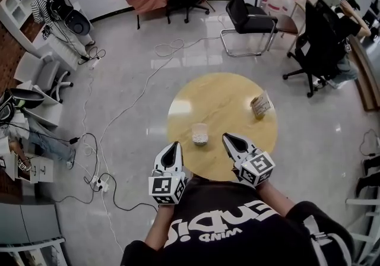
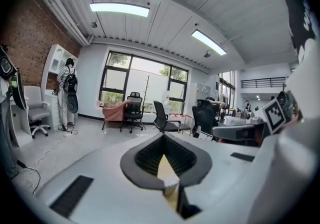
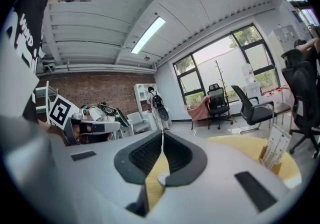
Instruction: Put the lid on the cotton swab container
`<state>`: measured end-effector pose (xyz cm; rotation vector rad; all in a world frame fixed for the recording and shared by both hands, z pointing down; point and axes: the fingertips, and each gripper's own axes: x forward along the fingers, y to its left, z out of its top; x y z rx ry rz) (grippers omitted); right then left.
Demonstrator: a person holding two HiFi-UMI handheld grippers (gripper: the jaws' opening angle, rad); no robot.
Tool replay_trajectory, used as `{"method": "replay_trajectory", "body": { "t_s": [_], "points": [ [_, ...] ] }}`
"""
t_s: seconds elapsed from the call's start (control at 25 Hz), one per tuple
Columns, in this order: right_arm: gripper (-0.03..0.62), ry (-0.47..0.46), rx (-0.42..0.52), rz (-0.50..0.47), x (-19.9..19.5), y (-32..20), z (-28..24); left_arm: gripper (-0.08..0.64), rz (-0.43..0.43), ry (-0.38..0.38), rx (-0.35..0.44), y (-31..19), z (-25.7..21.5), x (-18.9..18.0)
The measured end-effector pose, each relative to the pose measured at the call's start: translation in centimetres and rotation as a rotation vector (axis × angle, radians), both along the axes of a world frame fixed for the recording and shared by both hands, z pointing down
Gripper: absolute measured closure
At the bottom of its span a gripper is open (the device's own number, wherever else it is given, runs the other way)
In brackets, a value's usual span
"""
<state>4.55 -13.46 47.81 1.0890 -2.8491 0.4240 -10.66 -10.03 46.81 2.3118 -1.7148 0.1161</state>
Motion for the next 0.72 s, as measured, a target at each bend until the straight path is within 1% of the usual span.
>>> {"method": "replay_trajectory", "body": {
  "t_s": [0.2,0.32,0.36,0.44,0.64,0.72],
  "points": [
    [0.588,-0.007,0.014,0.008,-0.1,-1.2,-0.1,0.551,0.036,0.003,0.003,-1.8,-0.1,0.5],
    [0.586,-0.036,0.016,0.000,-0.3,-1.6,0.0,0.551,0.044,0.003,0.005,-2.6,0.0,0.5],
    [0.567,-0.045,0.016,-0.011,-0.4,-1.7,0.0,0.551,0.047,0.004,0.006,-2.8,0.0,0.5],
    [0.499,-0.058,0.013,-0.034,-1.0,-1.8,-0.1,0.551,0.050,0.008,0.003,-3.1,0.1,0.3],
    [0.419,-0.069,0.006,-0.073,-2.2,-2.5,0.0,0.551,0.060,0.012,-0.013,-3.8,0.4,-0.2],
    [0.340,-0.072,0.017,-0.095,-2.5,-2.5,-0.1,0.551,0.062,0.015,-0.023,-4.0,0.7,-0.2]
  ]
}}
